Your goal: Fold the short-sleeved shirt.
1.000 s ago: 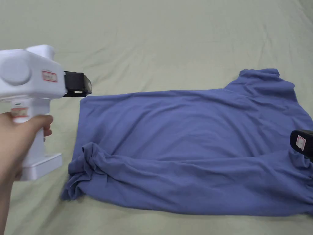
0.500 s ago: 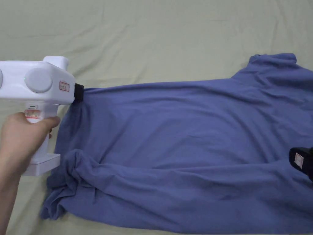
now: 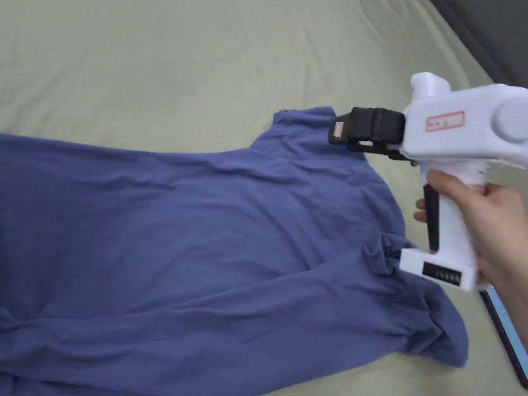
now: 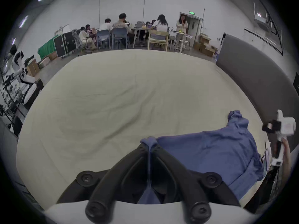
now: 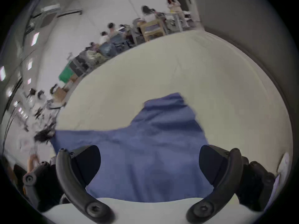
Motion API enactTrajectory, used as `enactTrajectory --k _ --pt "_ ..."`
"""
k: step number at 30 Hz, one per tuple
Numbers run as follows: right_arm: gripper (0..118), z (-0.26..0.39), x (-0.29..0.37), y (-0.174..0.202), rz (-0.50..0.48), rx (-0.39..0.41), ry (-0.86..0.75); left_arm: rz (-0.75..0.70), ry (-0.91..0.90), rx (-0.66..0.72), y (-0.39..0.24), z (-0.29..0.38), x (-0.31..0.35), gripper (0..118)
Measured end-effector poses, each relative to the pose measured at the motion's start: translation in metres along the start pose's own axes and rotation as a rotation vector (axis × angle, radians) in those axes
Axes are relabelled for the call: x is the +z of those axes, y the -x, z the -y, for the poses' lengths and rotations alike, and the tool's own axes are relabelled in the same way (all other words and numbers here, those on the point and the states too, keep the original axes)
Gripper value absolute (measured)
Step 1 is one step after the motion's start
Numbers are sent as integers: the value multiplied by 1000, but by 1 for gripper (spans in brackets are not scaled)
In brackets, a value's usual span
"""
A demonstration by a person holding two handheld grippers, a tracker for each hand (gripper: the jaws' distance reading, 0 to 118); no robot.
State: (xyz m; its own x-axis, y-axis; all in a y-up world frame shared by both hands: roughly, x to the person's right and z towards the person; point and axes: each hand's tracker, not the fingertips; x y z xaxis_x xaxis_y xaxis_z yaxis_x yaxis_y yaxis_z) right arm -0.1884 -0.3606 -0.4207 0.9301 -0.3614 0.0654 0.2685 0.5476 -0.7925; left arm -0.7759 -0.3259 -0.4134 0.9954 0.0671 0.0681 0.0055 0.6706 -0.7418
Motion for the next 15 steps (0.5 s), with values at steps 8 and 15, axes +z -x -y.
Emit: enactTrajectory --k 8,15 --pt "85 -31 -135 -22 219 184 315 32 52 61 -7 -2 -24 0" --pt "3 -19 -84 6 207 329 177 9 74 11 -11 -8 -21 0"
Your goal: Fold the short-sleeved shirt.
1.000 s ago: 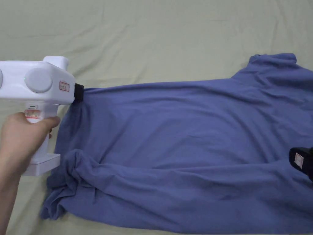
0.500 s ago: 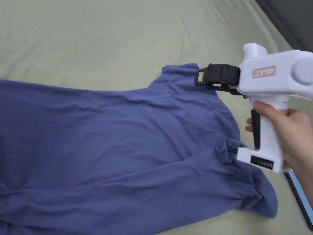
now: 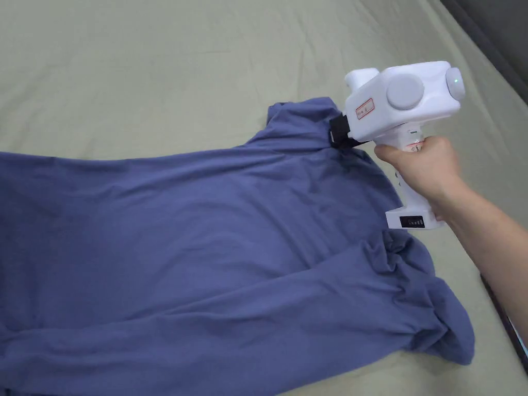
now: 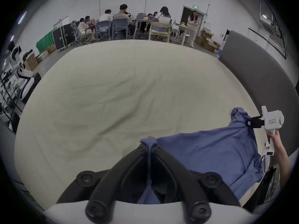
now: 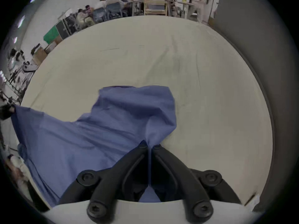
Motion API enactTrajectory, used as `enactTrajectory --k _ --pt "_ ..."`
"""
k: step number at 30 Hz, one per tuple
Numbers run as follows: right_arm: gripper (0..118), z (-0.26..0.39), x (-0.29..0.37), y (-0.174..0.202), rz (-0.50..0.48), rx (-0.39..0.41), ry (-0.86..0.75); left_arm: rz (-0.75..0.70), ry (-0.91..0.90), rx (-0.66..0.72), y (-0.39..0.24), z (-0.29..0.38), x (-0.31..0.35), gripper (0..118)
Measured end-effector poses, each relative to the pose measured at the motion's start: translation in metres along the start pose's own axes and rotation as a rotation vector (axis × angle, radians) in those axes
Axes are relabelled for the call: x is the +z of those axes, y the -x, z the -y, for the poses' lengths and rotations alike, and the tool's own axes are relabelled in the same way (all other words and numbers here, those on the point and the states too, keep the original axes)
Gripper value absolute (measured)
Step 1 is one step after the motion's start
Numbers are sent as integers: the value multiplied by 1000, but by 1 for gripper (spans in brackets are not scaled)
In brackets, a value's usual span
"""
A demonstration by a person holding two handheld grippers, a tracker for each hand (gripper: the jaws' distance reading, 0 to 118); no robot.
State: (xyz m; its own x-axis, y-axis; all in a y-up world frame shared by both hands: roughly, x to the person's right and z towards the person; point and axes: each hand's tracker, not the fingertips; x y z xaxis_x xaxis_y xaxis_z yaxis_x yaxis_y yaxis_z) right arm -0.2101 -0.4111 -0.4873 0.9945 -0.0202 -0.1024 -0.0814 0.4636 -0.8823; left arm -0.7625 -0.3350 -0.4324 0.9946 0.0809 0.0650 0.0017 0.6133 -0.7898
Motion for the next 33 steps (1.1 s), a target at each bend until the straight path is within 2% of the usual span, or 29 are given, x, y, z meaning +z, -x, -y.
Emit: enactTrajectory --k 3,6,10,15,19,22,26,32,33 --pt "3 6 30 4 34 24 -88 12 -18 5 7 -2 14 0" --pt "3 15 78 4 -18 -6 -191 17 -56 7 14 -2 42 0" --pt "3 60 152 16 -11 81 -269 10 -91 -19 18 32 92 0" --pt "3 158 194 17 -89 -15 -255 -49 14 -35 26 102 113 0" --pt "3 237 193 20 -51 -82 -174 -79 151 -56 20 156 112 0" --pt "3 272 185 15 -47 -123 -100 -53 215 -4 25 185 109 0" --pt "3 285 168 10 -62 -172 -67 -78 282 -6 27 204 88 0" --pt "4 274 147 15 -41 -151 11 -115 329 -29 17 205 61 0" --pt "14 273 145 16 -48 -150 35 -108 332 -29 17 205 61 0"
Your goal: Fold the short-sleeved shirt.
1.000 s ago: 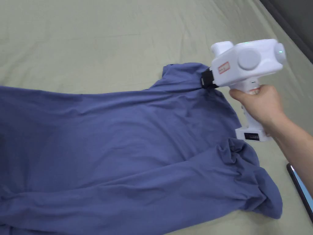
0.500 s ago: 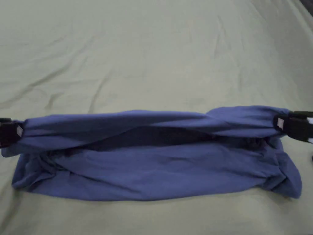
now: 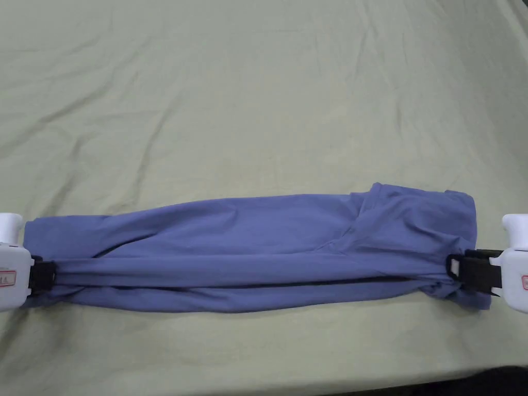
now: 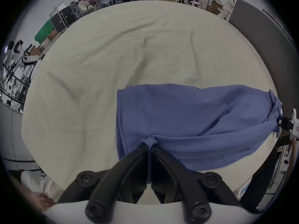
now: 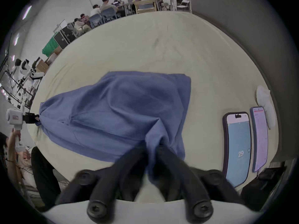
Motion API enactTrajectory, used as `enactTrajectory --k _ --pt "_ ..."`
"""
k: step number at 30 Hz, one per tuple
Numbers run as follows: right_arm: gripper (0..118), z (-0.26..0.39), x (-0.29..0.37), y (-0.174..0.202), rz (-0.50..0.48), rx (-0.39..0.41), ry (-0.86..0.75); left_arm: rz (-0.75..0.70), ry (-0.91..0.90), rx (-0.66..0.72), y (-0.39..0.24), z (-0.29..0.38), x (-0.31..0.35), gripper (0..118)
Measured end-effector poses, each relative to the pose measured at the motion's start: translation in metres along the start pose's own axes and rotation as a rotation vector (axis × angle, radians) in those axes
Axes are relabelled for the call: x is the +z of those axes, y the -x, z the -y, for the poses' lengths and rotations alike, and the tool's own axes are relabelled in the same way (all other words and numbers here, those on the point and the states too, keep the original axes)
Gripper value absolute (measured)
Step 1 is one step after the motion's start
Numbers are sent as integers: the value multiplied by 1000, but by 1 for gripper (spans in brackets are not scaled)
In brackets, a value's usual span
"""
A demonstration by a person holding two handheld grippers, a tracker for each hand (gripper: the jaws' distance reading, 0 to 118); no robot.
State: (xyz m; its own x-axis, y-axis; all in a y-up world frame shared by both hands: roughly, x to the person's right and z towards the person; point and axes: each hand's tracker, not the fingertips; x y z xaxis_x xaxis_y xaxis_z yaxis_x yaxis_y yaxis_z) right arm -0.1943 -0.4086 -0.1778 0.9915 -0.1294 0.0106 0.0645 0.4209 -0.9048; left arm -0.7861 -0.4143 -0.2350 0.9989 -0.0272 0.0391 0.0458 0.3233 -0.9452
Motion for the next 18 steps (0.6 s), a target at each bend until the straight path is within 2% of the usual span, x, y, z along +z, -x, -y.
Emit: enactTrajectory --k 1,2,3,4,8,10,13,15,16,17,18 --pt "43 -1 -2 3 8 15 45 8 6 5 1 0 1 4" --pt "91 1 -2 5 32 38 37 19 14 17 2 1 3 29" --pt "113 2 -2 8 46 53 42 25 18 27 3 3 6 61" --pt "118 3 1 12 46 64 40 20 15 32 5 6 12 81" --pt "118 3 42 27 1 26 -77 0 -144 50 8 14 62 81" --pt "118 -3 71 43 11 51 -185 -41 -260 74 9 12 96 81" --pt "110 -16 117 69 42 97 -378 -27 -488 142 6 9 152 81" --pt "94 -21 144 85 82 95 -526 -20 -652 151 0 12 188 81" --pt "78 -20 158 93 108 100 -631 -44 -775 120 -6 19 208 80" --pt "39 -18 169 99 133 110 -715 -86 -925 68 -14 31 225 73" --pt "5 -17 176 104 144 123 -762 -121 -1040 14 -20 44 234 43"
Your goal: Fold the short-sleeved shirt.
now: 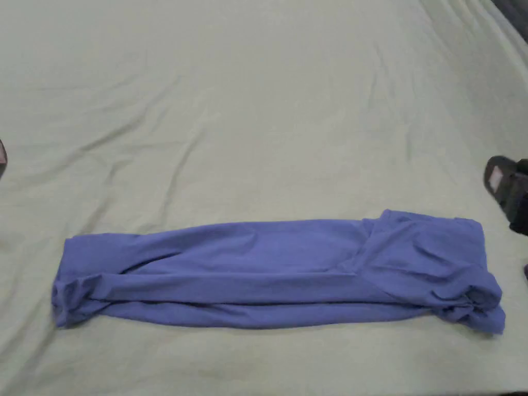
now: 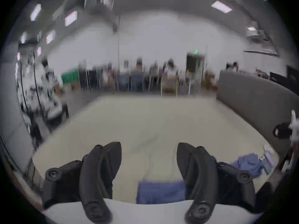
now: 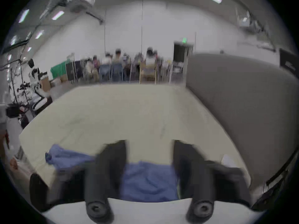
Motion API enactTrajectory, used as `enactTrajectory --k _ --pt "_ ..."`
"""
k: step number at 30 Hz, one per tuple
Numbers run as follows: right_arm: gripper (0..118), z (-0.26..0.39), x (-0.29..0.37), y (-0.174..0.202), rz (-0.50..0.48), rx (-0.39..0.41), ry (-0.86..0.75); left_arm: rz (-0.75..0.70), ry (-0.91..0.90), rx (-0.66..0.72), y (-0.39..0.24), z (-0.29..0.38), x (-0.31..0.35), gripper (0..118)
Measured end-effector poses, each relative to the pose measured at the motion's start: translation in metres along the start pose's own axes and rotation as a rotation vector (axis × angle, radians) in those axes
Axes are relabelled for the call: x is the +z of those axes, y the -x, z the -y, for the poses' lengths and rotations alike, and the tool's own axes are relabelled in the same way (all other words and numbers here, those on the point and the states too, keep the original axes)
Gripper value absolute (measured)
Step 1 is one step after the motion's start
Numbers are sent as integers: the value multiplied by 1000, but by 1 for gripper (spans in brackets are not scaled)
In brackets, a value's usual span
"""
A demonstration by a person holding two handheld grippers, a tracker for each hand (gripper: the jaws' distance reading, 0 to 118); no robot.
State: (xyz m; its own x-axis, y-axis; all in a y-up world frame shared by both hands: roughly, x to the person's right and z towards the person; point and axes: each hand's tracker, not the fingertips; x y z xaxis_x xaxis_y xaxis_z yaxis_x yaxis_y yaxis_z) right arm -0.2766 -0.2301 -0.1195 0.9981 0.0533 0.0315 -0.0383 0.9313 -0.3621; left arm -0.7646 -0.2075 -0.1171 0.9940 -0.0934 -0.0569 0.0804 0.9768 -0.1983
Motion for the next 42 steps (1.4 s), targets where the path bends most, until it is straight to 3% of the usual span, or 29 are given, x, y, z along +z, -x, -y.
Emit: enactTrajectory --k 1,3,4,5,8,11,13,14,15,16,17,19,23,25,26,27,28,29,33,36,39,42 --pt "4 -2 1 4 -6 11 -29 -4 -56 -14 -4 -5 11 0" --pt "4 -3 -2 6 -23 -13 -2 68 56 52 -3 -9 5 0" --pt "4 -1 -7 4 -100 -44 22 102 87 83 0 -7 1 0" --pt "4 1 -10 5 -118 -63 27 142 159 60 1 -2 -8 0" --pt "4 3 -15 7 -112 -46 46 41 229 -41 0 17 -24 0" --pt "4 6 -24 8 -123 -32 97 118 412 19 9 46 -59 0" --pt "4 12 -32 9 -155 -40 147 223 595 137 24 74 -88 0" --pt "4 15 -35 9 -174 -45 163 306 680 215 37 88 -105 5" --pt "4 19 -36 10 -176 -51 172 362 737 296 48 104 -116 30" --pt "4 22 -39 11 -186 -49 197 383 780 396 61 125 -128 66" --pt "4 25 -42 15 -191 -41 213 389 836 484 72 143 -136 88" --pt "4 32 -50 21 -196 -29 251 389 990 632 96 176 -154 88" --pt "4 42 -71 35 -224 -33 315 374 1007 722 93 221 -171 88" --pt "4 46 -81 43 -237 -35 341 454 1005 772 77 235 -179 88" --pt "4 48 -85 46 -242 -35 348 477 977 771 69 231 -177 86" --pt "4 50 -89 50 -249 -36 357 501 942 781 62 231 -175 70" --pt "4 51 -92 53 -259 -34 367 491 944 759 55 230 -176 17" --pt "4 52 -96 57 -267 -33 376 492 942 718 50 227 -178 12" --pt "4 57 -103 63 -285 -13 407 518 932 756 57 219 -176 12" --pt "4 57 -103 61 -283 7 415 506 880 889 101 216 -172 12" --pt "4 57 -102 50 -282 -10 409 363 891 667 127 195 -157 12" --pt "4 56 -100 41 -271 -19 396 211 896 556 142 169 -143 12"
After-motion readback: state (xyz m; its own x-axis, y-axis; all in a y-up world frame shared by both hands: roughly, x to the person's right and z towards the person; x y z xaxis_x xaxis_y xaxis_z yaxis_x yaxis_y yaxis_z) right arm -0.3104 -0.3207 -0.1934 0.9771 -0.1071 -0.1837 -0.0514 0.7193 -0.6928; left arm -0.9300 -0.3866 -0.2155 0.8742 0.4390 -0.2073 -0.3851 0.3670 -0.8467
